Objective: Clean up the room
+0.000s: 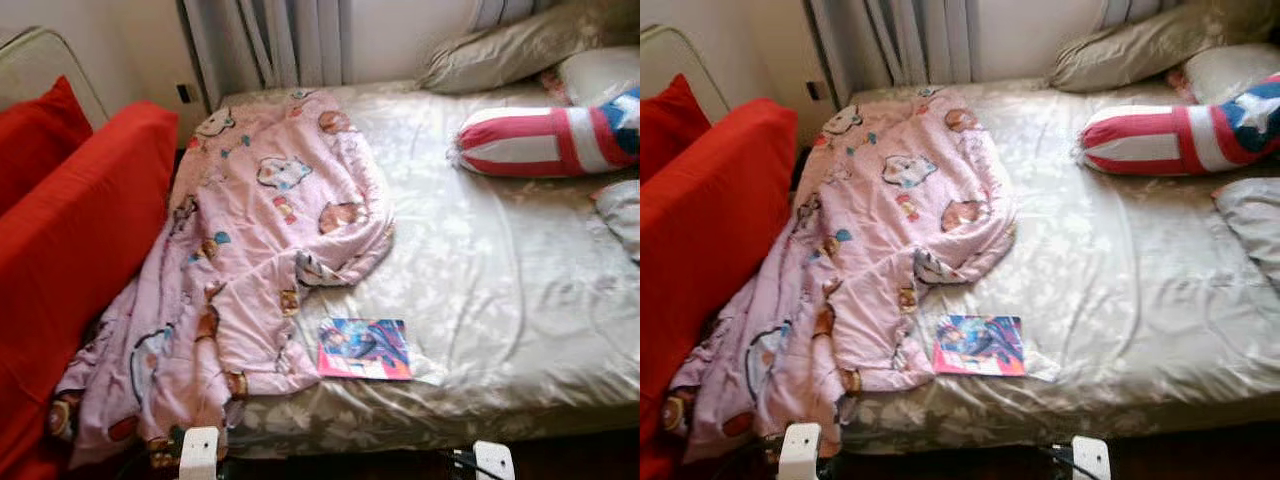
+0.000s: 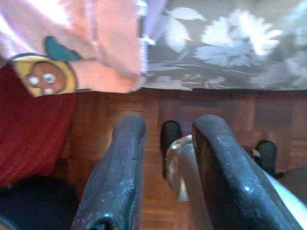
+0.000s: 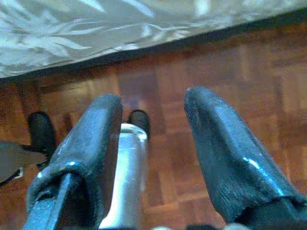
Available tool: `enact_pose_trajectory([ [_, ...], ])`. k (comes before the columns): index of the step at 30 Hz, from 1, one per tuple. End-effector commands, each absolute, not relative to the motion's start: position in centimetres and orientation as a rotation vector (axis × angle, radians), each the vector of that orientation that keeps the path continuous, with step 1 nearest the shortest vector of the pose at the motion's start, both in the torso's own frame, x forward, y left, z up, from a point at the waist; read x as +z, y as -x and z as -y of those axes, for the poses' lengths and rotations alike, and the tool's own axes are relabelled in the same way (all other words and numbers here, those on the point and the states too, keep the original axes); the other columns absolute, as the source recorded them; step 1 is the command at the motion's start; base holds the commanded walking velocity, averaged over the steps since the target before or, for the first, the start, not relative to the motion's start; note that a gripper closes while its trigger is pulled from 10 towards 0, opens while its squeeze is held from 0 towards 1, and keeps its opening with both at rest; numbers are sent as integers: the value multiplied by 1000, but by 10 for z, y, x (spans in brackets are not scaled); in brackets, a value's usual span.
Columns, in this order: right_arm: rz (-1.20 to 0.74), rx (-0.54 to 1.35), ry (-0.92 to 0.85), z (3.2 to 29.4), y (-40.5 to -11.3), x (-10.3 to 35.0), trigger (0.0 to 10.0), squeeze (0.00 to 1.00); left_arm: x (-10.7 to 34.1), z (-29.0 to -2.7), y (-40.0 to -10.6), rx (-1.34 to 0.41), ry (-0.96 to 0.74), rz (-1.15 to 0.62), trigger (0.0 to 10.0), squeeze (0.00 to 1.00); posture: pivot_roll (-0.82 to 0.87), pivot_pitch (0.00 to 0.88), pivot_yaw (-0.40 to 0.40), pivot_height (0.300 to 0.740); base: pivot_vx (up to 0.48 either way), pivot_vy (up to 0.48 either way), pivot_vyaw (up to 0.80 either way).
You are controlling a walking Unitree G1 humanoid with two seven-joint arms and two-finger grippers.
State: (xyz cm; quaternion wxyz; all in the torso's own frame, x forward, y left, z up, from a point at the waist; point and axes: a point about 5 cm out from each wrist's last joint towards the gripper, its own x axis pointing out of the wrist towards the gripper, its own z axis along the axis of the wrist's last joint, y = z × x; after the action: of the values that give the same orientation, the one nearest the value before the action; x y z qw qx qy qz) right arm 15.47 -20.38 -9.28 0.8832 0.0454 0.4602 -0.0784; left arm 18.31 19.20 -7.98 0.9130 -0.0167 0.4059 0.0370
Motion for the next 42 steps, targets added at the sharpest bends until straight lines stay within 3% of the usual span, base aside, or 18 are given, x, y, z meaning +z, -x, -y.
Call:
enact_pose_trajectory([
  [1, -1023, -170, -114, 242, -145, -89, 10000, 0, -79, -228, -176, 130, 78, -938, 10000, 0, 1, 0, 0, 740, 0, 0, 0],
  [42, -1019, -180, -107, 244, -148, -88, 10000, 0, -77, -224, -182, 103, 90, -920, 10000, 0, -9, 0, -3, 740, 0, 0, 0],
])
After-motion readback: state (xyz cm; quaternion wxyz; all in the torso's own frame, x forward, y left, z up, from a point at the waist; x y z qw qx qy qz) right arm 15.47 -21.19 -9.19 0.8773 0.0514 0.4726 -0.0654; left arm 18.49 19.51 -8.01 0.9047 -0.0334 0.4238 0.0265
